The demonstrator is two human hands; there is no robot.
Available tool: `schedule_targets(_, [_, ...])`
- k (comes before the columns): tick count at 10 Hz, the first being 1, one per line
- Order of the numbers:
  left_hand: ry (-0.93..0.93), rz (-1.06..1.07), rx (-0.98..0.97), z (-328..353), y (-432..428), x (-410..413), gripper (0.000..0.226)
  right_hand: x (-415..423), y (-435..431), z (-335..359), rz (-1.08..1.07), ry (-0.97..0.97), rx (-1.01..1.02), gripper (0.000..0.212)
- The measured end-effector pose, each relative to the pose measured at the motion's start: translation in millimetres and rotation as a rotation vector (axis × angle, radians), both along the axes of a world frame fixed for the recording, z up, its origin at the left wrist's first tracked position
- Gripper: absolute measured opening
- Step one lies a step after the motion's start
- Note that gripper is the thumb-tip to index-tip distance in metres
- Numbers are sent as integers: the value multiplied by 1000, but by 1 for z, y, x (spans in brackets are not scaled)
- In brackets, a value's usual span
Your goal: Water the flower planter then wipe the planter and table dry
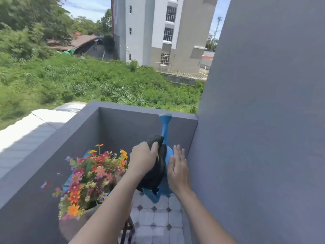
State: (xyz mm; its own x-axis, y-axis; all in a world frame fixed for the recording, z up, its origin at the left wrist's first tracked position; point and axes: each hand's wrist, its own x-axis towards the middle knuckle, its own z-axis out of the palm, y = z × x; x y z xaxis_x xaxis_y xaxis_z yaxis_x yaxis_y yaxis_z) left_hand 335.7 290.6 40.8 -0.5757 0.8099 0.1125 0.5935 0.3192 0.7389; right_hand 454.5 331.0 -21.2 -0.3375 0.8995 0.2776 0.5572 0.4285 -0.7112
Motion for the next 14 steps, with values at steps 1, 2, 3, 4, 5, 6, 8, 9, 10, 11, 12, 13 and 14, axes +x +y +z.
schedule_targets(1, [-19,29,-50,-42,9,25,45,22,7,-43,8,-30,-73,63])
schedule_targets(2, [-44,72,-151,-114,19,52,45,45,14,-116,20,-128,-214,60])
schedule_targets(3, [-66,87,-215,-173,24,64,43,55,18,-178,40,-214,-294,53])
schedule_targets(4, [-90,53,-279,-270,29,73,43,66,21,-271,55,-277,-373,51])
schedule_targets(5, [-114,44,-332,-349,30,76,45,72,21,-346,65,-331,-437,52])
schedule_targets(6, [-157,53,-390,-473,30,80,44,77,22,-463,79,-418,-523,52])
schedule_targets(8, [-260,92,-426,-647,32,83,40,71,27,-636,106,-512,-628,54])
schedule_targets(9, [-267,111,-447,-706,37,81,40,68,34,-697,113,-523,-649,54])
schedule_targets(10, [-262,103,-459,-777,43,81,40,69,38,-768,117,-544,-666,54])
schedule_targets(11, [-250,87,-476,-809,44,84,40,72,37,-802,112,-543,-668,53])
schedule_targets(12, [-263,81,-466,-837,45,89,39,69,38,-833,102,-499,-715,53])
schedule_targets(13, [-262,82,-473,-840,50,91,40,67,42,-835,81,-508,-726,53])
schedule_targets(14, [-180,107,-545,-825,46,87,52,70,44,-812,30,-551,-677,55])
